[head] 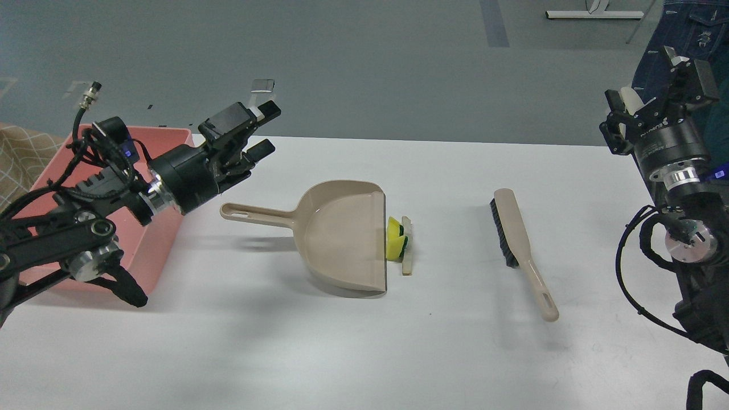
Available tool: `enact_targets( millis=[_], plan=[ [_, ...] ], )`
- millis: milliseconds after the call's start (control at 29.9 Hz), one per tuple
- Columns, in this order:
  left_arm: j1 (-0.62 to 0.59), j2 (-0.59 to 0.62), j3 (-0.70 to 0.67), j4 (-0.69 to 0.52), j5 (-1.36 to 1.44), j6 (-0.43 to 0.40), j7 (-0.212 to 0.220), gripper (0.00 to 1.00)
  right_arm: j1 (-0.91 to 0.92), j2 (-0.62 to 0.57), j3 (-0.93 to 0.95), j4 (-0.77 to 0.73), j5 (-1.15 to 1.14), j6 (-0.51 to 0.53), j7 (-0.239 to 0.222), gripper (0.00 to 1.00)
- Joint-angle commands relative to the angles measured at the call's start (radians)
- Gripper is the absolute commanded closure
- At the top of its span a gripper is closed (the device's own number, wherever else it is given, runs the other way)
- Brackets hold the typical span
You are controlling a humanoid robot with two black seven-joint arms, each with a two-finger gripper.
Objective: Sweep and dump garbage into bin
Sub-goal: 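Move the left gripper toward the beige dustpan handle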
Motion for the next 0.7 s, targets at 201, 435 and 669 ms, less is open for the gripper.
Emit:
enact_targets(
  millis=[201,435,669],
  plan=[
    [0.108,-0.046,0.016,-0.003,0.053,0.037,0.065,0.02,0.000,0.001,-0.002,-0.002,-0.001,0.000,0.000,0.01],
    [0.169,-0.049,-0.001,0.012,0.055,0.057,0.062,0.02,-0.002,-0.002,-0.002,-0.002,-0.001,-0.001,0.000,0.01],
    [0.242,-0.066,-0.036,0.042,0.059,0.080,0.049,0.02,-0.002,-0.006,0.000,-0.002,0.000,-0.001,0.000,0.01]
  ],
)
